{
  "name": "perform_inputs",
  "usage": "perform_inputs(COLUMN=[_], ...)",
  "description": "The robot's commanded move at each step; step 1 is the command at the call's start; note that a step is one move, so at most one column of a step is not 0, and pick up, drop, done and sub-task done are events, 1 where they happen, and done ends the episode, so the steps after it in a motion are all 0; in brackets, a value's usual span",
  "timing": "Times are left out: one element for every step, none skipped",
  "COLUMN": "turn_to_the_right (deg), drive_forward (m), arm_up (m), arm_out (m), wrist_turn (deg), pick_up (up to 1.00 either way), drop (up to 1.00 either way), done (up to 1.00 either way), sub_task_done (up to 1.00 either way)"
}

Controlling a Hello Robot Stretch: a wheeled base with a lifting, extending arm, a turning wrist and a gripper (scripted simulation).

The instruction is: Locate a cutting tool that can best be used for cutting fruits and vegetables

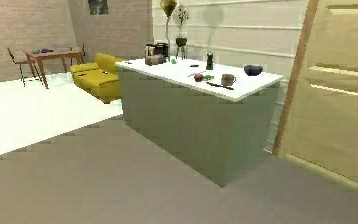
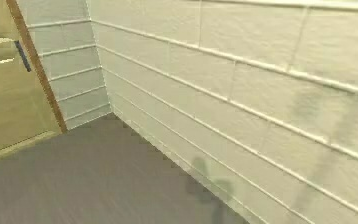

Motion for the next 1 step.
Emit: perform_inputs(turn_to_the_right=[0.0], drive_forward=[1.0], arm_up=[0.0], arm_out=[0.0], wrist_turn=[0.0], pick_up=[0.0], drop=[0.0], done=[0.0], sub_task_done=[0.0])
